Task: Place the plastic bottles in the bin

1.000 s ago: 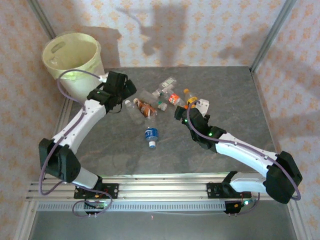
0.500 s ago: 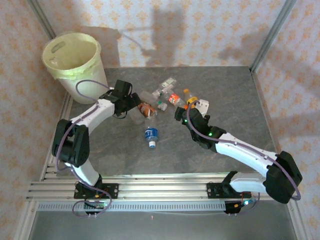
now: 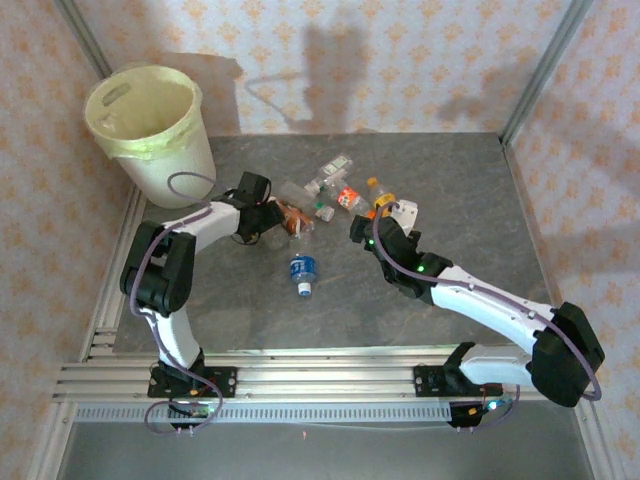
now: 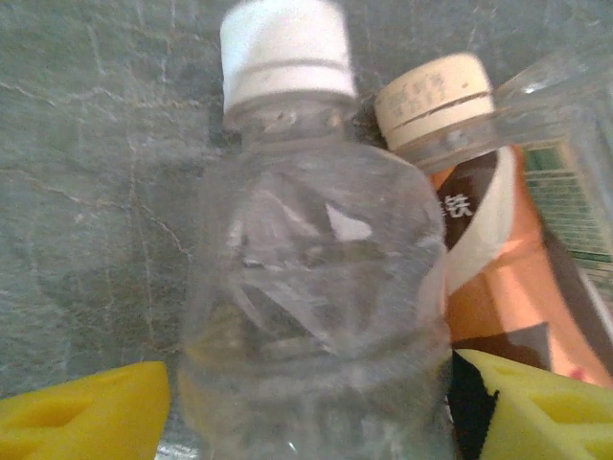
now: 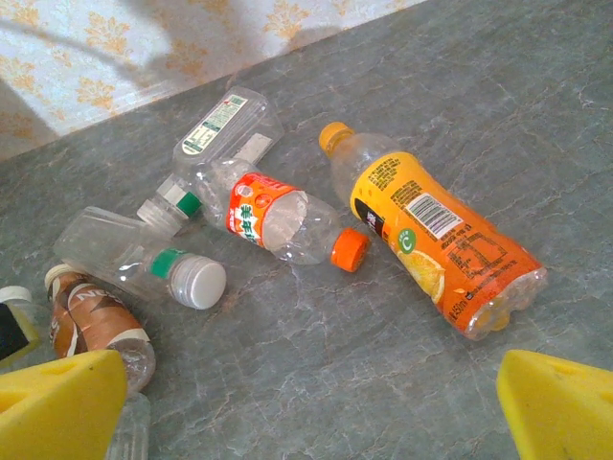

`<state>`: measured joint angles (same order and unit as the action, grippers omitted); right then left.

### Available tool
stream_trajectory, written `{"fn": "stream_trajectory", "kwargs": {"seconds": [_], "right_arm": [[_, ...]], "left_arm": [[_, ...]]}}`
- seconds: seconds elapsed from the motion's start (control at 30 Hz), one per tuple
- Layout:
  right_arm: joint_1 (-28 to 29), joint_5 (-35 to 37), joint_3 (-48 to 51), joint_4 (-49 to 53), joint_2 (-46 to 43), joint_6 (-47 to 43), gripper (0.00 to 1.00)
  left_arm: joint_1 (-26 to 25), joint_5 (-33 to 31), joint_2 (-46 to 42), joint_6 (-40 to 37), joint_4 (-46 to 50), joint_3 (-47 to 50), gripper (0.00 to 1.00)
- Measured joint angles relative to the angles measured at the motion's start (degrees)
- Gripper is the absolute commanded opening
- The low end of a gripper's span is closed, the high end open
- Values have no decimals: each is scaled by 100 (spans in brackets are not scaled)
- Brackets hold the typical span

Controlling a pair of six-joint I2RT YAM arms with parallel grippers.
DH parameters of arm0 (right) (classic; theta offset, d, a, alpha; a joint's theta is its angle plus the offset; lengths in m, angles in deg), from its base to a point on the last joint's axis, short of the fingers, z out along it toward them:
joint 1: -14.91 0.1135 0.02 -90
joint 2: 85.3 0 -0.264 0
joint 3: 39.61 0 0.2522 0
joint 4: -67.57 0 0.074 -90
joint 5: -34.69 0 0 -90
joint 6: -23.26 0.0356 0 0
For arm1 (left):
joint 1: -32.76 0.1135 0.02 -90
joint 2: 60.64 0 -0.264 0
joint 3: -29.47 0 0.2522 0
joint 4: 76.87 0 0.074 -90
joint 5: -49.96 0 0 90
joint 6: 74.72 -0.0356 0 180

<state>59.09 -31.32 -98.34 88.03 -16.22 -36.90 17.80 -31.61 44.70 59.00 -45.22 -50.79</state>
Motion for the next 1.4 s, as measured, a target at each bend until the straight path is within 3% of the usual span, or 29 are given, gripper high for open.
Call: {"fn": "stream_trajectory", "kwargs": {"seconds": [0.27, 0.5, 0.7, 0.93, 1.17, 1.4], "right_arm": [[0, -26, -7, 94, 72, 2, 99], [0, -111, -31, 118, 85, 2, 99], [0, -129, -76, 92, 87, 0, 99], [0, -153, -83, -33, 96, -2, 99], [0, -157, -101, -68, 96, -2, 99], [0, -175, -101, -68, 96, 0, 99]], "left_arm": [[13, 61, 203, -39, -219, 74, 59], [11, 31, -9, -166, -227, 227, 52], [11, -289, -1366, -553, 44, 291, 52], [68, -1290, -2262, -1622, 256, -1108, 50], [887, -2223, -2037, -2319, -81, -2426, 50], [1679, -2702, -1191, -2033, -623, -3091, 50]]}}
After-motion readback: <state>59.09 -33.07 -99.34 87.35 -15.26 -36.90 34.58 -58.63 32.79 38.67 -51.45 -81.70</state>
